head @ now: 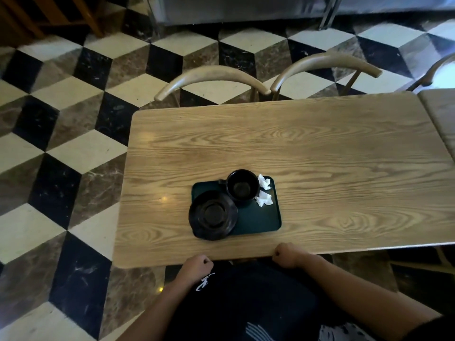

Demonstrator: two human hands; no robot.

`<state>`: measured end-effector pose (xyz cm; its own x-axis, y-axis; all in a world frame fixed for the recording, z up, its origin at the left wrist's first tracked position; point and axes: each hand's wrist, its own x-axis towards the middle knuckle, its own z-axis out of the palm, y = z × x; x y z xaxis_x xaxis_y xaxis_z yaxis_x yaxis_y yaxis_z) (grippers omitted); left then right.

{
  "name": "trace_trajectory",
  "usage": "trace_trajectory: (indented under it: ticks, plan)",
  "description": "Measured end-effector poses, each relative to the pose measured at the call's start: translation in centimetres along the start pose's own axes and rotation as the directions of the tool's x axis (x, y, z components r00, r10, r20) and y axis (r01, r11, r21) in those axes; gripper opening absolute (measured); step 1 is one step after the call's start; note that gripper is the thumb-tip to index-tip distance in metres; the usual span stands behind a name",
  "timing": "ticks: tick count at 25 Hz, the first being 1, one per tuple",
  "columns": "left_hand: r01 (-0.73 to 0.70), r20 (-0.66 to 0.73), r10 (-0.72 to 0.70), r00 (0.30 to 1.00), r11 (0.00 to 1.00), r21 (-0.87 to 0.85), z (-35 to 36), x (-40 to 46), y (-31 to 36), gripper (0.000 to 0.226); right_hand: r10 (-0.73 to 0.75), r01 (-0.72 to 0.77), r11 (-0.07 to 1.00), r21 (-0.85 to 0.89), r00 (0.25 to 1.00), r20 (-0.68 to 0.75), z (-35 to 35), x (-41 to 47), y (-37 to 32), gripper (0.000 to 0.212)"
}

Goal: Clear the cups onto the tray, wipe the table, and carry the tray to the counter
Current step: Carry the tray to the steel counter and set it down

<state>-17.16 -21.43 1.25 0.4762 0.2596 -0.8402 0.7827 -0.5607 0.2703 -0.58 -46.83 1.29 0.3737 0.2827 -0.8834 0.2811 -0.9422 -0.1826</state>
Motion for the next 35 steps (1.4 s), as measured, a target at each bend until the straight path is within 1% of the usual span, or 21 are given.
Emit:
trace_trajectory:
  ticks: [2, 4, 6, 7, 8, 10, 11, 12, 13, 15, 19, 21, 24, 26, 28, 30, 32, 35]
  plan:
    - [-0.024, 0.019, 0.024, 1.000, 1.000, -0.002, -0.8, 0.6, -0.6, 0.031, 0.053, -0.045, 0.989, 0.141, 0.997, -0.057, -0.5, 0.3, 0.2, 0.023]
    - [-0.029, 0.020, 0.030, 0.999, 0.998, -0.052, -1.5, 1.1, -1.2, 0.028, 0.135, -0.078, 0.939, 0.336, 0.979, -0.152, -1.1, 0.8, 0.3, 0.024]
    - [0.013, 0.016, -0.011, 1.000, 0.990, -0.142, -1.9, 1.6, -1.9, 0.025, 0.229, -0.088, 0.828, 0.553, 0.955, -0.190, -1.3, 1.2, 0.6, 0.026]
    - [0.044, -0.004, -0.046, 0.999, 0.972, -0.229, -2.0, 1.9, -2.1, 0.025, 0.261, -0.083, 0.771, 0.631, 0.946, -0.195, -1.4, 1.4, 0.8, 0.026]
    - [0.088, -0.020, -0.102, 0.995, 0.932, -0.351, -2.2, 2.1, -2.2, 0.026, 0.283, -0.074, 0.730, 0.680, 0.938, -0.202, -1.3, 1.7, 1.1, 0.026]
    - [0.162, -0.039, -0.228, 0.973, 0.793, -0.587, -2.9, 2.3, -1.9, 0.026, 0.315, -0.047, 0.650, 0.759, 0.925, -0.213, -1.4, 2.3, 1.4, 0.027]
    - [0.175, -0.057, -0.281, 0.958, 0.732, -0.658, -3.5, 2.3, -1.6, 0.025, 0.333, -0.036, 0.598, 0.800, 0.920, -0.207, -1.7, 2.6, 1.7, 0.026]
    - [0.173, -0.077, -0.312, 0.947, 0.699, -0.694, -4.0, 2.5, -1.4, 0.023, 0.349, -0.027, 0.551, 0.834, 0.915, -0.201, -2.1, 2.9, 2.0, 0.025]
    - [0.165, -0.095, -0.333, 0.938, 0.670, -0.723, -4.6, 2.7, -1.2, 0.022, 0.360, -0.020, 0.516, 0.856, 0.912, -0.196, -2.5, 3.4, 2.2, 0.024]
    - [0.131, -0.130, -0.360, 0.924, 0.616, -0.777, -6.1, 3.4, -0.8, 0.021, 0.356, -0.004, 0.493, 0.870, 0.913, -0.197, -3.3, 4.1, 2.4, 0.023]
    - [0.103, -0.192, -0.417, 0.889, 0.589, -0.801, -7.9, 6.6, -1.0, 0.024, 0.332, 0.039, 0.461, 0.886, 0.919, -0.213, -5.2, 5.7, 2.6, 0.029]
    - [0.081, -0.194, -0.420, 0.886, 0.554, -0.829, -9.9, 5.2, 1.5, 0.024, 0.322, 0.050, 0.391, 0.919, 0.928, -0.188, -6.2, 6.3, 2.1, 0.027]
    - [0.075, -0.133, -0.433, 0.892, 0.431, -0.899, -10.8, 6.3, 2.9, 0.022, 0.315, 0.074, 0.295, 0.953, 0.934, -0.170, -7.6, 7.0, 1.3, 0.035]
    - [0.086, -0.086, -0.417, 0.905, 0.376, -0.923, -10.9, 7.3, 2.9, 0.025, 0.319, 0.085, 0.230, 0.970, 0.935, -0.157, -8.3, 7.1, 0.7, 0.029]
    - [0.115, -0.044, -0.425, 0.904, 0.342, -0.933, -11.2, 7.8, 3.2, 0.026, 0.322, 0.085, 0.175, 0.981, 0.936, -0.139, -9.0, 7.3, 0.2, 0.024]
    - [0.114, -0.026, -0.435, 0.900, 0.293, -0.949, -11.5, 8.0, 3.8, 0.023, 0.301, 0.081, 0.123, 0.989, 0.947, -0.115, -9.4, 7.4, -0.1, 0.022]
    - [0.116, -0.019, -0.435, 0.900, 0.282, -0.952, -11.7, 8.3, 4.3, 0.020, 0.308, 0.074, 0.097, 0.993, 0.946, -0.101, -9.8, 7.6, -0.5, 0.019]
    - [0.133, -0.012, -0.425, 0.905, 0.309, -0.942, -11.7, 8.8, 4.5, 0.022, 0.310, 0.072, 0.085, 0.994, 0.946, -0.095, -10.3, 7.7, -1.1, 0.019]
